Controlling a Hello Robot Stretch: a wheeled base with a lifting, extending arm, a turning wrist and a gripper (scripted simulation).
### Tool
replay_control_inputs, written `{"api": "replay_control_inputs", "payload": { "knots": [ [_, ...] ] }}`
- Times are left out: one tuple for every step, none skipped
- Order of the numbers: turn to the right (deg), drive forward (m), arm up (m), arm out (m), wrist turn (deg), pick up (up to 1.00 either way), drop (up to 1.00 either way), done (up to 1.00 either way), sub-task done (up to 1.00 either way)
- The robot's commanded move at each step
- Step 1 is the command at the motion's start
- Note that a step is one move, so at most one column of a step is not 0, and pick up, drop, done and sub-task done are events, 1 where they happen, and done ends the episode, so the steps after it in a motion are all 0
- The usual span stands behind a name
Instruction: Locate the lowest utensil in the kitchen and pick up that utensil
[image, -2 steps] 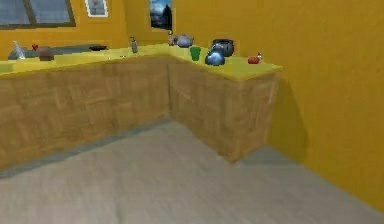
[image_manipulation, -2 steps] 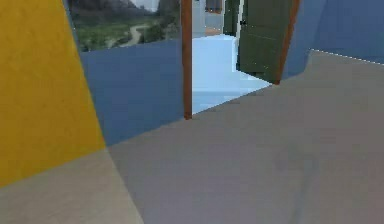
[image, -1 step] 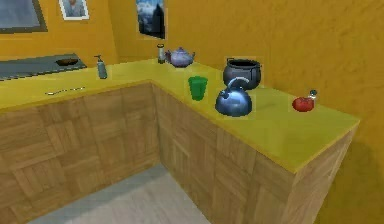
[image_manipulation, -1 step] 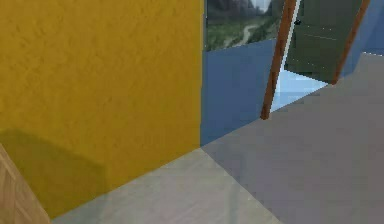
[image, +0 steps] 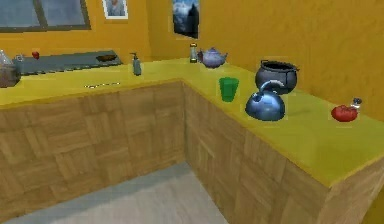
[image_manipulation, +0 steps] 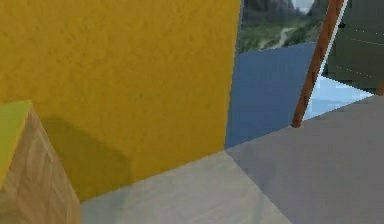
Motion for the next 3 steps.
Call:
{"api": "replay_control_inputs", "payload": {
  "knots": [
    [0.0, 0.15, 0.00, 0.00, 0.0, 0.00, 0.00, 0.00, 0.00],
    [-24.0, 0.00, 0.00, 0.00, 0.0, 0.00, 0.00, 0.00, 0.00],
    [0.0, 0.75, 0.00, 0.00, 0.0, 0.00, 0.00, 0.00, 0.00]
  ]
}}
